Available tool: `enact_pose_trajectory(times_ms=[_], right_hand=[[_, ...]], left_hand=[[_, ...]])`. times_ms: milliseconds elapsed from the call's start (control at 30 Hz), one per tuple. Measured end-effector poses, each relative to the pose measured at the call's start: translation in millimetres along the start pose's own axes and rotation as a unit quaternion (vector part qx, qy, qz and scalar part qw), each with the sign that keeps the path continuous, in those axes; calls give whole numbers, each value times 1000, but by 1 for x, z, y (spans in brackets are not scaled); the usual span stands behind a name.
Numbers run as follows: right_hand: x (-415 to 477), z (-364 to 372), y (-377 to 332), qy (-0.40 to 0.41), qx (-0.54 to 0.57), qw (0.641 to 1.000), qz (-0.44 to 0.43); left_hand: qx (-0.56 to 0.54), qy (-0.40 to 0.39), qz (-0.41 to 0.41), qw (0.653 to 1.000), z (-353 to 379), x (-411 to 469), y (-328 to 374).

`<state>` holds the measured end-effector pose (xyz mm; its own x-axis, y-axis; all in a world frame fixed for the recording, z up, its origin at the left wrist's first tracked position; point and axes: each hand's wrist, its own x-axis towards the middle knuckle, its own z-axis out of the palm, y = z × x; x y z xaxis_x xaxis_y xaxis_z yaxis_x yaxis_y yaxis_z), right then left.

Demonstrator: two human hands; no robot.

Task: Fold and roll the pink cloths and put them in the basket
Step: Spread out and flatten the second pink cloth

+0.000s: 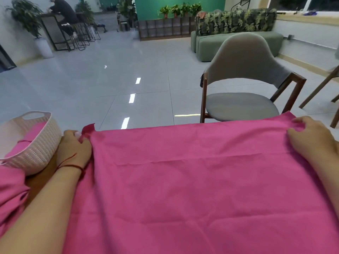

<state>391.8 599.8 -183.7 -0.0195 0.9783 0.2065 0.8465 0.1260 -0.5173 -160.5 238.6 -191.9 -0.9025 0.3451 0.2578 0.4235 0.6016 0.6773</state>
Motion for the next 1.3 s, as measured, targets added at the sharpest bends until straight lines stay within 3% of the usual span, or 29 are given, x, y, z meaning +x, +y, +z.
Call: enact_pose_trajectory(times_ms=[700,1300], right_hand=[[-30,-15,17,13,17,1000,-12],[-127,-76,72,22,12,999,-27]], left_hand=[[5,-5,10,1000,-26,-37,-11],[20,0,21,1000,-88,-144,-30]])
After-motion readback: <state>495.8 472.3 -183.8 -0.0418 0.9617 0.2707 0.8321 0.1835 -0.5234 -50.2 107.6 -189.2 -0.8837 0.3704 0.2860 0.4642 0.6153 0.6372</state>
